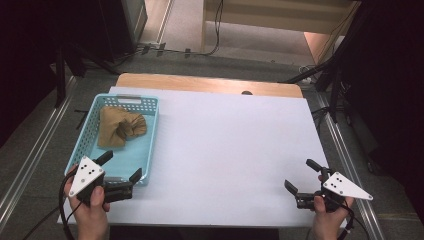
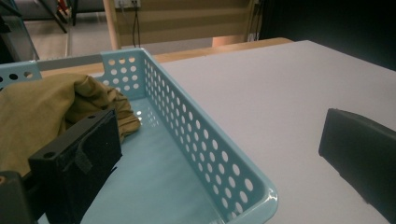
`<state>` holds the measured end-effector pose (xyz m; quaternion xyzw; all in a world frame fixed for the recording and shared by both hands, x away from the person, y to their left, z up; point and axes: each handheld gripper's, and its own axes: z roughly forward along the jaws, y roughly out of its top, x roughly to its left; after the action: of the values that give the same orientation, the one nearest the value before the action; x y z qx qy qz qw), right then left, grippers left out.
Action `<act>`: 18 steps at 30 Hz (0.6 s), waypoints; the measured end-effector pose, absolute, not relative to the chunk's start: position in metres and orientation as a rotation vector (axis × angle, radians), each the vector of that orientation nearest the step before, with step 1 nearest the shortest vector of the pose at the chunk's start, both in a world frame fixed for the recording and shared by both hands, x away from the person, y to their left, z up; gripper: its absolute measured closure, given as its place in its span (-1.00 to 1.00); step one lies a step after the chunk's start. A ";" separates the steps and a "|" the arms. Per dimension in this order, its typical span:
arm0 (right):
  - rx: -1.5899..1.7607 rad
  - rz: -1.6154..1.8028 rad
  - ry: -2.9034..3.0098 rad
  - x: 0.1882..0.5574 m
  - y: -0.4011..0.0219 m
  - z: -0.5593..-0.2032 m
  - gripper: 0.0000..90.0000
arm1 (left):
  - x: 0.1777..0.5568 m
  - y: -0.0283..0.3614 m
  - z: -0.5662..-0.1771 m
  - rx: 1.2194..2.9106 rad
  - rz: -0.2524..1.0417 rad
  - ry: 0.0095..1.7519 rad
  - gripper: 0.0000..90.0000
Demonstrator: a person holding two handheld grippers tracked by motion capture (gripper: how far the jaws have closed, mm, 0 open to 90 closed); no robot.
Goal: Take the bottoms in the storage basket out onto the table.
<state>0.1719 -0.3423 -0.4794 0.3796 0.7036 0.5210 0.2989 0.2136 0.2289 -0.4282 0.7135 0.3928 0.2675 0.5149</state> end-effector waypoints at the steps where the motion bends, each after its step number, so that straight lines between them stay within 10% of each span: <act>1: 1.008 1.383 1.867 0.172 -0.342 -0.479 -1.00 | 0.214 0.229 -0.426 1.715 0.645 0.944 -1.00; 18: 0.994 1.384 1.881 0.172 -0.339 -0.477 -1.00 | 0.252 0.226 -0.388 1.730 0.656 0.988 -1.00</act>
<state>0.1717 -0.3385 -0.4770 0.3741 0.7077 0.5206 0.2971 0.2522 0.2256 -0.3884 0.7148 0.4084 0.2713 0.4987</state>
